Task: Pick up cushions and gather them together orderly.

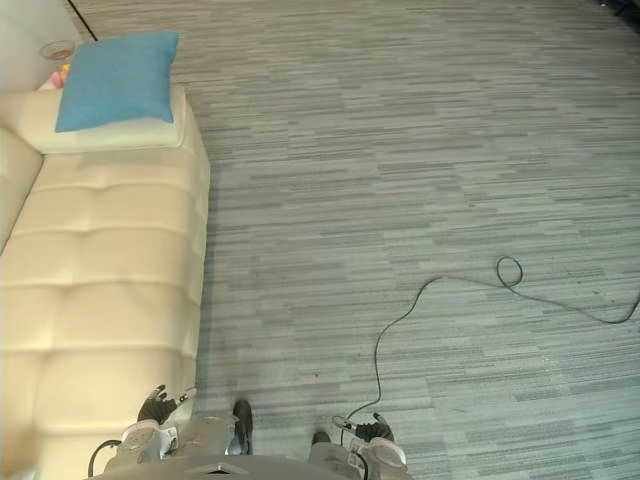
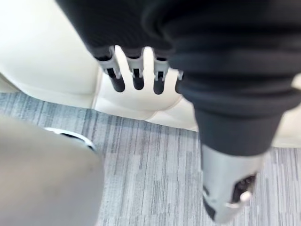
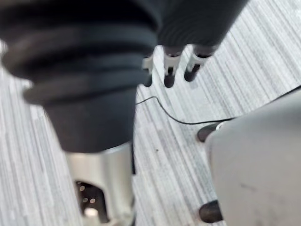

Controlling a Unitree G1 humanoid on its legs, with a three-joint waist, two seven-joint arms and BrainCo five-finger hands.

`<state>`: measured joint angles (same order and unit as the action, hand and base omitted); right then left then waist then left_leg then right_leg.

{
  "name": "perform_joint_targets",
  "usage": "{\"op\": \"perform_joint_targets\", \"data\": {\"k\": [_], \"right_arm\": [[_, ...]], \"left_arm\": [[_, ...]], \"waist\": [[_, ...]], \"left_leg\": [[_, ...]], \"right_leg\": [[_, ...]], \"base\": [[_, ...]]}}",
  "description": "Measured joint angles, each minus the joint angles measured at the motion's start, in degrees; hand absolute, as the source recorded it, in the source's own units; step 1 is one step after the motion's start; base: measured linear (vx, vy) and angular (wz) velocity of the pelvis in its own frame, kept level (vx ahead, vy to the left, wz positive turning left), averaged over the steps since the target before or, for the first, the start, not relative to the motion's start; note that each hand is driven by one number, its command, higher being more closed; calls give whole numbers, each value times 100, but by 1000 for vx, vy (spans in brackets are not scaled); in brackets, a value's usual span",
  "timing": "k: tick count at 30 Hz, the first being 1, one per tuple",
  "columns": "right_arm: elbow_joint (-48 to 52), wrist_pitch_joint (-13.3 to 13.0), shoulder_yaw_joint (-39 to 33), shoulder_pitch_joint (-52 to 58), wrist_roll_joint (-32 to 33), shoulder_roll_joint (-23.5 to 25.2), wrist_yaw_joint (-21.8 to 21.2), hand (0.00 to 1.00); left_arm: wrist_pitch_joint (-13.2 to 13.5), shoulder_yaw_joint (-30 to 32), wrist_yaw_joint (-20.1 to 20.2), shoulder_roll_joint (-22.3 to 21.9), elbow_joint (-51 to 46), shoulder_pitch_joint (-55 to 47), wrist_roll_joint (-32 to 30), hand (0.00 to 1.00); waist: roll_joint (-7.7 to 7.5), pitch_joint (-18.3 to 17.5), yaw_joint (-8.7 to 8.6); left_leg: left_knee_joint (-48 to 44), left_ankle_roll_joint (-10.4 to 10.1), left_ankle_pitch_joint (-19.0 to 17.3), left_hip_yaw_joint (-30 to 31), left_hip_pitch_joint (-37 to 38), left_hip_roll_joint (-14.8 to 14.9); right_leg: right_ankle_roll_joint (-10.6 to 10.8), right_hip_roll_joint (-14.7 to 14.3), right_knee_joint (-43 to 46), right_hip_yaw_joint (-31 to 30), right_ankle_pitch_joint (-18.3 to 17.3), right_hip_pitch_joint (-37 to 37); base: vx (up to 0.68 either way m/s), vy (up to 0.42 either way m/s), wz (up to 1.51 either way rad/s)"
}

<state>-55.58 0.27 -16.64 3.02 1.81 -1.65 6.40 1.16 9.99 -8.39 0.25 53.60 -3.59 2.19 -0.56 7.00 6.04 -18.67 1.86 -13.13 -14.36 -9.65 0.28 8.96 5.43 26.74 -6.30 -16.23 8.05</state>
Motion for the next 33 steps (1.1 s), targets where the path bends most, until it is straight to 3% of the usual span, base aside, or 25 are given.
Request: {"op": "perform_joint_targets", "data": {"k": [1,2,3,5,7,9,10,11,13,14,15,16,18,19,20,21,22,23,24,27,29,30,31,33], "right_arm": [[35,-9,-46,-36,2,-5,1,0],[72,-11,-43,-54,2,4,2,0],[114,-53,-48,-54,11,6,2,0],[143,-55,-35,-106,-1,3,0,0],[61,-58,16,-238,5,-48,-3,0],[72,-64,9,-314,9,-66,0,0],[69,-64,-12,-388,18,-94,-3,0],[67,-61,8,-435,8,-120,-1,0],[58,-62,-8,-409,13,-79,0,0],[43,-55,-71,-380,23,-74,-2,0],[59,-42,-206,-391,9,-123,3,0],[76,-61,-325,-402,4,-216,8,0],[87,-47,-546,-378,11,-240,9,0],[142,-43,-554,-356,14,-236,15,0],[204,-33,-518,-319,28,-226,31,0],[286,-31,-422,-258,76,-218,44,0],[285,-33,-363,-244,123,-177,39,0],[285,-16,-294,-206,122,-78,43,0],[290,0,-213,-165,123,-51,44,0],[287,20,-152,-196,129,-42,46,0],[295,21,-208,-164,127,1,47,0],[292,21,-215,-158,125,3,49,0],[278,40,-203,-146,124,12,49,0],[155,96,-197,-163,119,191,46,0]], "left_arm": [[-6,-9,-7,23,5,-6,-1,0],[-41,-64,-9,65,34,-29,-3,0],[-91,-174,-9,122,62,-50,-3,0],[-115,-185,-13,124,102,-33,-3,0],[-128,-322,-12,170,142,-1,-2,0],[-132,-352,-11,168,171,24,-2,0],[-134,-353,-10,156,212,69,-3,0],[-137,-384,-10,156,221,95,-4,0],[-131,-400,-6,222,225,83,-10,0],[-132,-389,-2,237,289,67,-14,0],[-133,-309,1,112,373,126,-16,0],[-121,-263,2,-46,374,209,-15,0],[-105,-85,-1,-229,347,190,-17,0],[-101,45,-7,-257,266,180,-15,0],[-115,123,-19,-270,182,186,-11,0],[-114,146,-25,-289,80,178,2,0],[-107,189,-30,-294,-27,181,13,0],[-107,181,-36,-275,-156,198,40,0],[-103,110,-41,-264,-261,189,39,0],[-103,93,-43,-234,-391,177,40,0],[-103,92,-84,-254,-407,144,23,0],[-105,97,-100,-247,-376,104,-5,0],[-106,135,-115,-251,-323,64,55,0],[-103,102,-127,-64,-275,66,-16,0]], "waist": [[-1,8,-30],[0,41,-131],[-13,106,-231],[31,145,-290],[68,194,-345],[79,209,-462],[114,251,-484],[124,299,-558],[-31,334,-633],[-121,343,-659],[1,375,-674],[220,436,-673],[366,456,-661],[398,478,-670],[420,492,-696],[456,508,-644],[457,536,-540],[412,605,-439],[382,617,-400],[379,599,-321],[370,567,-246],[393,545,-184],[334,486,-75],[-4,293,-135]], "left_leg": [[-6,47,-67,-62,190,-45],[49,119,-181,-58,518,-106],[247,179,-256,5,1062,-185],[623,200,-269,32,1653,-169],[1149,200,-269,26,2299,-12],[1221,200,-269,31,2458,133],[1224,200,-269,41,2557,238],[1226,200,-267,101,2698,330],[1258,120,-222,258,2825,208],[1275,-27,-248,491,3059,163],[1200,-150,-216,651,3181,308],[1044,-278,-54,736,3148,482],[317,-537,515,1010,2985,680],[-726,-775,895,1176,2575,817],[-1938,-992,1639,1393,1956,955],[-3204,-1063,1644,1427,1325,1134],[-4114,-1004,1394,1236,876,1310],[-4653,-795,966,940,357,1435],[-4554,-571,623,624,-56,1455],[-2965,-412,177,-181,-680,1354],[-743,-429,383,-515,-689,1010],[308,-413,811,-438,-668,838],[452,-308,1455,-356,-580,703],[317,99,1235,-369,-574,362]], "right_leg": [[299,23,832,-42,58,286],[674,75,1824,-54,336,543],[571,263,2826,268,472,777],[-16,410,3302,846,303,1001],[-568,451,2678,1774,-47,1320],[-704,380,1730,2173,42,1635],[-772,200,1016,2130,302,1840],[-609,-56,-559,1909,1082,1888],[-505,-32,-1451,1715,1614,1812],[-695,-3,-1648,1447,2409,1752],[-905,-29,-1338,1483,2795,1732],[-930,-102,-866,1585,2381,1802],[-1044,-165,-234,1755,1724,1731],[-1045,-171,-164,1854,1435,1514],[-1079,-185,-192,1970,1236,1253],[-1116,-270,-242,2012,1077,972],[-1192,-331,-306,2054,965,660],[-1231,-373,-521,2063,766,135],[-1177,-350,-843,2121,690,-358],[-1001,-226,-1435,2256,598,-1058],[-760,-99,-1669,2299,535,-1344],[-631,-74,-1749,2253,413,-1484],[-504,-32,-1795,2096,327,-1612],[-521,210,-1994,1828,434,-1769]], "base": [[480,184,-39],[523,165,2],[462,97,15],[425,30,7],[558,-26,-2],[431,-93,10],[630,-200,12],[561,-193,15],[487,-179,31],[527,-212,40],[607,-252,37],[581,-247,33],[555,-263,27],[671,-277,36],[554,-191,36],[532,-130,18],[602,-112,4],[682,-91,11],[556,-41,27],[471,68,23],[494,165,8],[430,183,-26],[569,215,-21],[619,190,6]]}}
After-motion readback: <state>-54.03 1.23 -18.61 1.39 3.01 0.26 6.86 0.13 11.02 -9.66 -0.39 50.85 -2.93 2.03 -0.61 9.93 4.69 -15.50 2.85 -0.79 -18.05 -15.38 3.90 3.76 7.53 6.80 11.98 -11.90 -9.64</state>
